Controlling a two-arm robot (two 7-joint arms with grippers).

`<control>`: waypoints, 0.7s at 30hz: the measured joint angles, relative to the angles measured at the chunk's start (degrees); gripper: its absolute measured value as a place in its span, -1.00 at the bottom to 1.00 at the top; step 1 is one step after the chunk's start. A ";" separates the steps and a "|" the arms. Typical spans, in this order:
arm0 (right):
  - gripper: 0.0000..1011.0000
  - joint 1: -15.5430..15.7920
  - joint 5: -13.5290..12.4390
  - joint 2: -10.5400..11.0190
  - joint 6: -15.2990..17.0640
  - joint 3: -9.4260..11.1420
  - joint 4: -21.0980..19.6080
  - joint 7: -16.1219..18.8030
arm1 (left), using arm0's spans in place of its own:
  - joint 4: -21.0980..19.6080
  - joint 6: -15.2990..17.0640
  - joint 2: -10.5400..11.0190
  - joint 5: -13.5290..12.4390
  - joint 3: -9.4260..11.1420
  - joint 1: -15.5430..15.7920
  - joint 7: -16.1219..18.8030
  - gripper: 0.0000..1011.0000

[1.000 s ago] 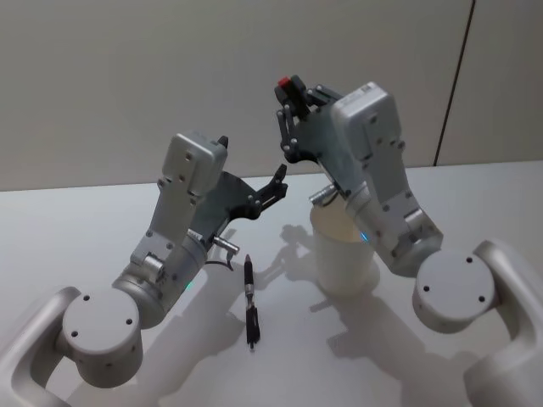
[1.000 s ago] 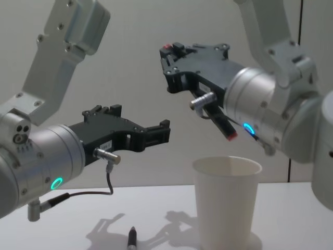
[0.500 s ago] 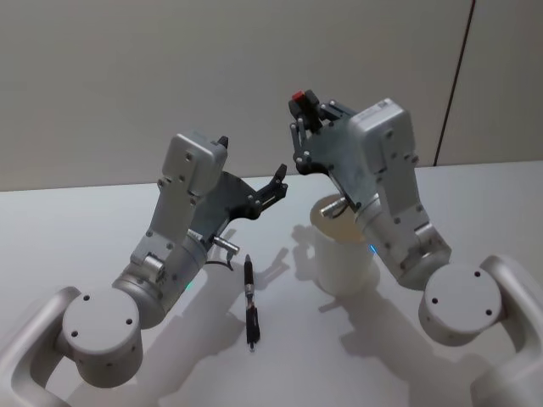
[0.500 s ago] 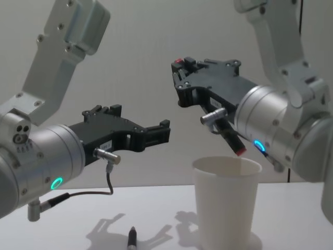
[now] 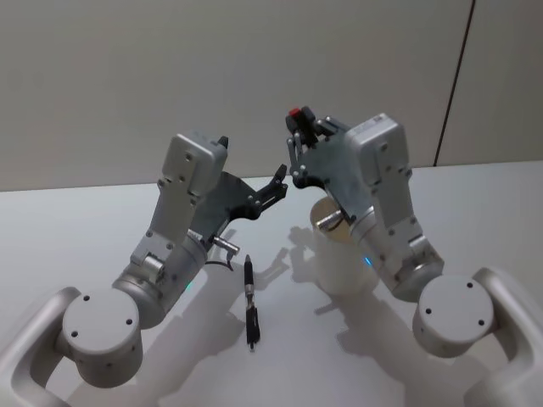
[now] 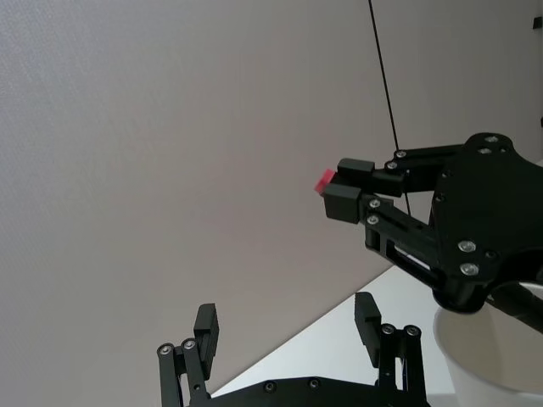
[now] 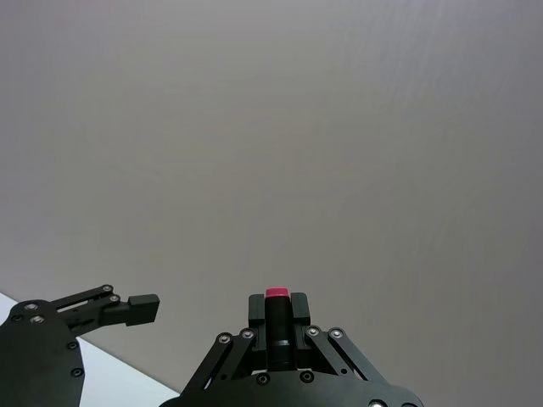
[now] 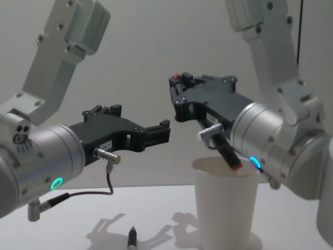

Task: Place the pen into the pen holder.

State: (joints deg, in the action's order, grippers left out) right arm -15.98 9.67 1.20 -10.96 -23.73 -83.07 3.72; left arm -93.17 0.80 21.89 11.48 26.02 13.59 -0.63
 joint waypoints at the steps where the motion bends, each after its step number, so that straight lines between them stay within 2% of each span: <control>1: -0.68 0.04 -0.04 -0.01 0.00 -0.03 0.06 -0.01 | 0.00 0.00 0.00 0.00 0.00 0.00 0.00 0.98; 21: -0.67 2.21 -0.66 0.51 0.88 -0.57 -0.50 -0.85 | 0.00 0.00 0.00 0.00 0.00 0.00 0.00 0.98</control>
State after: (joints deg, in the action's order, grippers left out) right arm -13.78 9.01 1.71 -10.08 -24.29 -83.57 2.87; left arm -93.17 0.80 21.89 11.48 26.02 13.59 -0.63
